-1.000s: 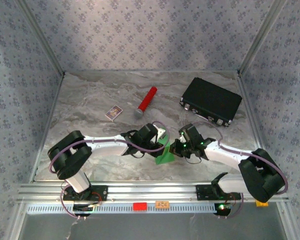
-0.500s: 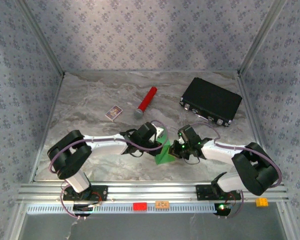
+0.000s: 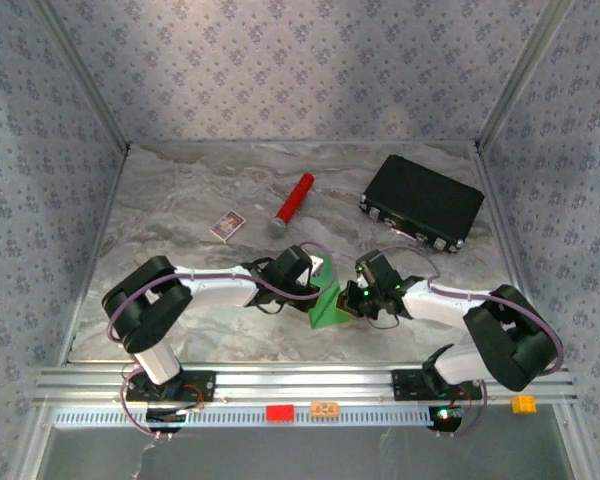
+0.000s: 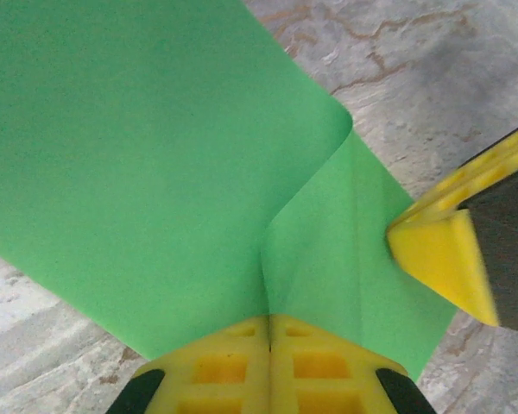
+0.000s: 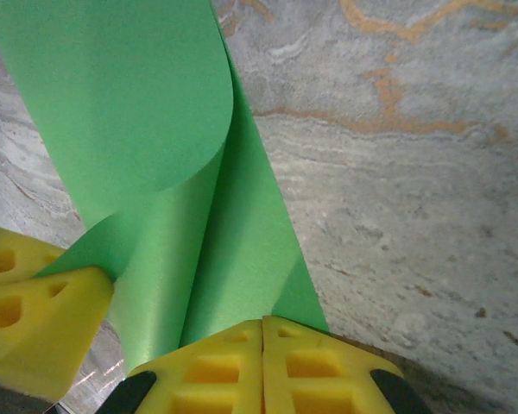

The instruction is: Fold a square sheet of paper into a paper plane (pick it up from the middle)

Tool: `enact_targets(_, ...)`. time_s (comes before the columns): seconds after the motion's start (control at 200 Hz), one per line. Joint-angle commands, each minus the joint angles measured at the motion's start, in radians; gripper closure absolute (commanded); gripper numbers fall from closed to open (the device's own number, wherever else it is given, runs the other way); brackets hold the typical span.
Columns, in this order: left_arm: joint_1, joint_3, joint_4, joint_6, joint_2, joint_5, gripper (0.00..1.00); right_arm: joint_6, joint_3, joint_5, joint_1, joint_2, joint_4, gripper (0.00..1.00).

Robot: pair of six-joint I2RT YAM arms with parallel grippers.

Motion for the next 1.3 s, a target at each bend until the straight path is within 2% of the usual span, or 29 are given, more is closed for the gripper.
enact_targets(0.0,0.007,0.033,-0.018,0.021,0.023,-0.016,0.98,0.011,-0.011,0.032,0.011,0.013,-0.054,0.91)
enact_targets(0.46,0.009,0.023,-0.001,0.026,0.054,-0.004,0.98,-0.005,0.022,0.021,0.019,-0.023,-0.049,0.88)
enact_targets(0.645,0.009,0.021,0.008,0.023,0.051,0.002,0.98,0.016,0.029,-0.027,0.045,-0.013,0.041,0.88)
enact_targets(0.884,0.013,0.027,0.003,0.024,0.033,0.007,0.98,0.024,0.016,0.012,0.05,0.065,0.006,0.9)
enact_targets(1.294,0.023,0.02,0.008,0.032,0.003,-0.012,0.99,0.023,0.01,0.033,0.052,0.066,-0.008,0.91)
